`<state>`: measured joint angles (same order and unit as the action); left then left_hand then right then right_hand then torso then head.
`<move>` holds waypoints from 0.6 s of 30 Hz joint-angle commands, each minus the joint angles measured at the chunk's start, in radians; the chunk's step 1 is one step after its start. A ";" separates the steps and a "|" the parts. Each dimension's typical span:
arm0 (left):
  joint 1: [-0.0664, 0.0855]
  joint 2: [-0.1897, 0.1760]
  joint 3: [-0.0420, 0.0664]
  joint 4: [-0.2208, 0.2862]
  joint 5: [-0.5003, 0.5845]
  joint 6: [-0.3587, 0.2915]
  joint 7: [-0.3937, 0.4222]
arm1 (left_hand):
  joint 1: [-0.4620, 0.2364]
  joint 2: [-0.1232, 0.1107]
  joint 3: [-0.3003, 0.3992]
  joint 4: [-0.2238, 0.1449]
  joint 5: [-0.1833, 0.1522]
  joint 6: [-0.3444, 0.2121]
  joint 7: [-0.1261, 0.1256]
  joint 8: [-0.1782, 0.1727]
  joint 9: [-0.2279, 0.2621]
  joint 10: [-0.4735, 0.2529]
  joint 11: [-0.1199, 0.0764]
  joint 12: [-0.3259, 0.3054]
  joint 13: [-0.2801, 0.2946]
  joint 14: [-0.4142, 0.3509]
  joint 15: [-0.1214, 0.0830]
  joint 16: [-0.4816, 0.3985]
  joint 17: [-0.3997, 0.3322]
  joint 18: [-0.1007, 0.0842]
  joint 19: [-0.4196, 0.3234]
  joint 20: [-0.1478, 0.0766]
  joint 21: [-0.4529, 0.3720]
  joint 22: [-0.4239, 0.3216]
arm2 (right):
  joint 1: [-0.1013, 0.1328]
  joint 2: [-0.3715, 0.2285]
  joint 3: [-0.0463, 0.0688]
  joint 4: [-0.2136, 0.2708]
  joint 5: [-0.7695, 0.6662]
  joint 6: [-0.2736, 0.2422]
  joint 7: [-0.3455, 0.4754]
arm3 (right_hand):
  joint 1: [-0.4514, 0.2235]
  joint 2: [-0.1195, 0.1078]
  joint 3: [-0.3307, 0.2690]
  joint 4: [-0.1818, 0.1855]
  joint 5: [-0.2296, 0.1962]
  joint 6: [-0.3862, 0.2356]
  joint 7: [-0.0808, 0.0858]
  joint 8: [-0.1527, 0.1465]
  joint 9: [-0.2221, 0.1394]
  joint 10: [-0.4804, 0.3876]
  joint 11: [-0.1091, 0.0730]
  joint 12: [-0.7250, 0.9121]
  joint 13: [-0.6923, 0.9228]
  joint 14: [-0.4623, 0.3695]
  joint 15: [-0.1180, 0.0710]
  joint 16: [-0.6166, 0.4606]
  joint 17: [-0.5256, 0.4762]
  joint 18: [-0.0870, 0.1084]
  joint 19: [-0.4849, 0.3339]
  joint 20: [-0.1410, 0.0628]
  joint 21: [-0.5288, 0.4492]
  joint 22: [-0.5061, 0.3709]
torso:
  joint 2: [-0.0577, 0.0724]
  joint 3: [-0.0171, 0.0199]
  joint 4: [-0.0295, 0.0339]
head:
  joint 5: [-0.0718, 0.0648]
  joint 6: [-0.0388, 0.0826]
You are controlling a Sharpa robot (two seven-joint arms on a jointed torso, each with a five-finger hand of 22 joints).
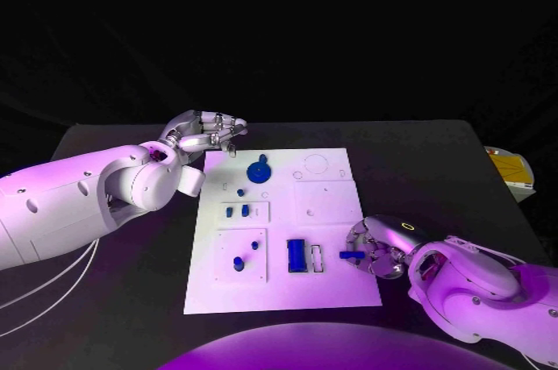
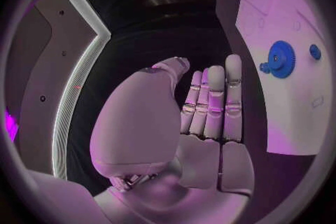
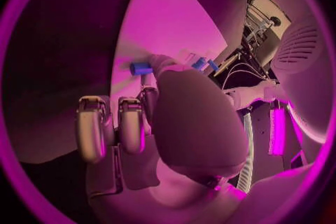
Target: Assemble the parts on the task board
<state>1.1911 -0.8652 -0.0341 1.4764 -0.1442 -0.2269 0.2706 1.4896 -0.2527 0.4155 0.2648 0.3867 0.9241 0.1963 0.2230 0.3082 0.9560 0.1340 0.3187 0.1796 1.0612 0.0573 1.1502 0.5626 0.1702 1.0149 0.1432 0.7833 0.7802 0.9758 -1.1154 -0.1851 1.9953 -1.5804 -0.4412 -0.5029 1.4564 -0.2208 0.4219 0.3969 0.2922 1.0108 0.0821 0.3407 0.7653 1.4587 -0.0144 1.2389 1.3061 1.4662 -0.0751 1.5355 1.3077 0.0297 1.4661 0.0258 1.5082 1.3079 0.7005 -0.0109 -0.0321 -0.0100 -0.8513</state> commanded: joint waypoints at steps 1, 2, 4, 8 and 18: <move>0.000 0.001 0.001 0.003 0.005 0.015 0.006 | 0.002 0.010 -0.007 0.001 0.001 -0.009 -0.001 0.007 0.001 -0.005 0.001 0.006 0.001 -0.007 0.001 0.004 -0.001 0.013 -0.001 0.005 -0.007 0.000 | -0.010 -0.003 -0.009 -0.018 -0.003 0.057 -0.049 | -0.079 0.017 0.278 -0.281 0.006 -0.003 -0.005 0.006 0.012 -0.002 0.008 0.003 0.070 0.086 0.003 0.000 0.173 -0.016 0.086 0.007 0.006 0.233 | 0.000 0.0000 -0.0002 | 0.000 0.000; 0.000 0.001 0.001 0.003 0.005 0.015 0.006 | 0.002 0.010 -0.007 0.001 0.001 -0.009 -0.001 0.007 0.001 -0.005 0.001 0.006 0.001 -0.007 0.001 0.004 -0.001 0.013 -0.001 0.005 -0.007 0.000 | -0.010 -0.004 -0.009 -0.018 0.000 0.055 -0.049 | -0.101 0.021 0.290 -0.298 0.009 -0.004 -0.006 0.007 0.016 -0.001 0.009 0.004 0.071 0.086 0.002 -0.001 0.173 -0.016 0.086 0.007 0.006 0.234 | 0.000 -0.0001 -0.0003 | -0.001 0.000; 0.000 0.001 0.001 0.003 0.005 0.015 0.006 | 0.002 0.010 -0.007 0.001 0.001 -0.009 -0.001 0.007 0.001 -0.005 0.001 0.006 0.001 -0.007 0.001 0.004 -0.001 0.013 -0.001 0.005 -0.007 0.000 | -0.010 -0.005 -0.009 -0.016 0.006 0.050 -0.047 | -0.125 0.031 0.302 -0.307 0.021 -0.006 -0.006 0.006 0.019 -0.001 0.008 0.003 0.071 0.086 0.002 -0.001 0.172 -0.016 0.086 0.006 0.006 0.234 | 0.000 0.0001 -0.0001 | 0.000 0.000; 0.000 0.001 0.001 0.003 0.005 0.014 0.006 | 0.002 0.010 -0.007 0.001 0.001 -0.009 -0.001 0.007 0.001 -0.005 0.001 0.006 0.001 -0.007 0.001 0.004 -0.001 0.013 -0.001 0.005 -0.007 0.000 | -0.008 -0.011 -0.009 -0.006 0.037 0.034 -0.033 | -0.159 0.046 0.320 -0.322 0.029 -0.007 -0.007 0.005 0.022 0.000 0.007 0.004 0.071 0.086 0.001 0.000 0.174 -0.016 0.086 0.006 0.006 0.234 | 0.000 0.0001 -0.0006 | -0.001 -0.001; 0.000 0.005 0.001 0.001 0.005 0.016 0.004 | 0.004 0.010 -0.007 0.000 0.002 -0.010 -0.001 0.007 0.001 -0.007 0.001 0.008 0.001 -0.007 0.001 0.004 -0.001 0.014 -0.001 0.005 -0.007 0.001 | 0.044 -0.005 -0.008 0.022 0.197 -0.025 0.026 | -0.211 0.044 0.311 -0.337 0.015 -0.009 -0.011 0.007 0.029 0.002 0.005 0.004 0.072 0.087 0.000 0.000 0.174 -0.016 0.086 0.004 0.004 0.233 | 0.000 -0.0008 0.0005 | -0.004 0.000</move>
<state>1.1911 -0.8635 -0.0341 1.4760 -0.1442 -0.2269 0.2700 1.4937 -0.2486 0.4155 0.2648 0.3867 0.9241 0.1963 0.2269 0.3080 0.9561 0.1339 0.3244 0.1794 1.0612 0.0573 1.1501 0.5626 0.1702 1.0149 0.1432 0.7833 0.7803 1.0146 -1.1251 -0.1932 2.0120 -1.4725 -0.4500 -0.4978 1.2508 -0.1779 0.5229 0.2727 0.3097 0.9988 0.0797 0.3392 0.7807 1.4552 -0.0110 1.2389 1.3080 1.4663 -0.0751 1.5355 1.3075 0.0297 1.4661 0.0257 1.5081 1.3077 0.7000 -0.0107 -0.0323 -0.0129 -0.8511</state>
